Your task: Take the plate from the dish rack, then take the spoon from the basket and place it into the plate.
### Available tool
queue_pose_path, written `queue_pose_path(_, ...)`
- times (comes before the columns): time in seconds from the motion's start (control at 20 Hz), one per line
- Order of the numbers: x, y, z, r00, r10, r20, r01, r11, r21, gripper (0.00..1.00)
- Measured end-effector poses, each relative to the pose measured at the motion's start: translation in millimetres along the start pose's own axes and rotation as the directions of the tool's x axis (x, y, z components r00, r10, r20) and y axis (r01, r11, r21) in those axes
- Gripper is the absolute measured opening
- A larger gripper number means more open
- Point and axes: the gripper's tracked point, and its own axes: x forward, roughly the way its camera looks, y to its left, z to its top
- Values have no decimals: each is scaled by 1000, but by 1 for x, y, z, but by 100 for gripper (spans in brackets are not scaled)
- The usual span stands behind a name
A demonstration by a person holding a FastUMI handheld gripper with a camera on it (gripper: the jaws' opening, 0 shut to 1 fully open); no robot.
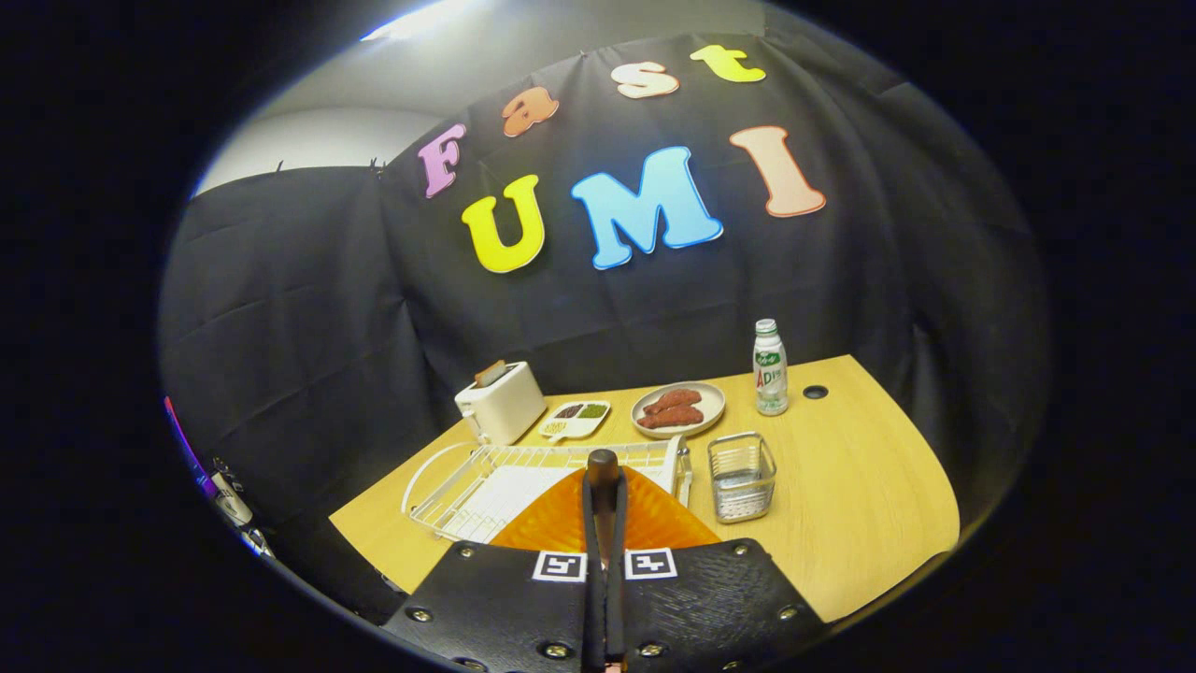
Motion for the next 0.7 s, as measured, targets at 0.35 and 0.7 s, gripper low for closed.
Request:
queue_pose_path(0.35, -9, 33, -44, 1000, 25, -16, -27, 988, -153, 1)
queue_pose_path(0.7, -8, 37, -73, 999, 24, -41, -31, 983, -180, 1)
